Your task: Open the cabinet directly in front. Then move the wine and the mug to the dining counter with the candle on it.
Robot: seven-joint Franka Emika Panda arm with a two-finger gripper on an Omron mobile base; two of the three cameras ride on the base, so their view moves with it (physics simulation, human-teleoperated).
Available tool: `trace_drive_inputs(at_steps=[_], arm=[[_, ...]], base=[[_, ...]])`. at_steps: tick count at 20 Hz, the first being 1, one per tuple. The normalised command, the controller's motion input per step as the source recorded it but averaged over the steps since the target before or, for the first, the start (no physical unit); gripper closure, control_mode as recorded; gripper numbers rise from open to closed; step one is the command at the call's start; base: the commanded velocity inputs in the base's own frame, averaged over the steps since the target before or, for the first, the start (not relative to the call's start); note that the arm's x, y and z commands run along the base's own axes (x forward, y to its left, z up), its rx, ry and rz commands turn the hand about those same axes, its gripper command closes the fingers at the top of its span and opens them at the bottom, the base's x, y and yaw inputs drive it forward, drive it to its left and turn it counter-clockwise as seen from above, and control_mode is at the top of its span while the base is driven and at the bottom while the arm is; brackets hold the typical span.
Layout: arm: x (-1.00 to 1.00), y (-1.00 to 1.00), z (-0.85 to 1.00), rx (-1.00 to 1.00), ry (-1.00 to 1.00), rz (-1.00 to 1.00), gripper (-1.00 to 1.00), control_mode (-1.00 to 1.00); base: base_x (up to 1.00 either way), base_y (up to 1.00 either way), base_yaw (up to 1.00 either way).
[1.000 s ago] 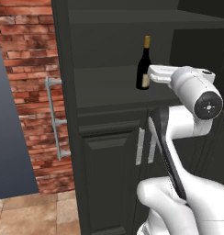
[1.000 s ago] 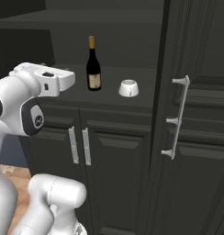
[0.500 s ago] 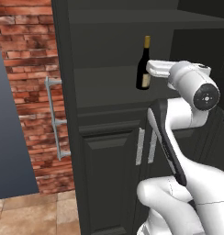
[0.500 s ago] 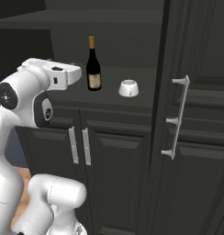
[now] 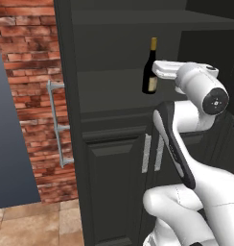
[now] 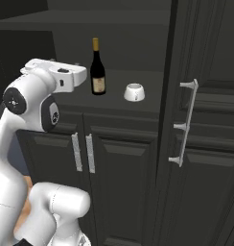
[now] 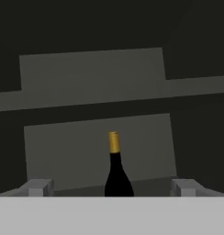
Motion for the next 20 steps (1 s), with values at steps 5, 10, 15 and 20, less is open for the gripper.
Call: trace_drive_inputs(at_steps=[5,10,15,20], arm=[[0.04,0.00,0.00,0.00,-0.07,0.02,-1.00,-1.00],[0.04,-0.03,0.02,0.00,-0.05,0.01,-1.00,-1.00],[0.01,-0.04,0.15,0.00,0.00,0.00,-1.00,-1.00],[0.09,-0.01,0.11,0.00,0.00,0.00,-1.00,-1.00]], base=[[0.00,0.00,0.00],[0.00,0.00,0.00],[0.00,0.00,0.00],[0.00,0.00,0.00]])
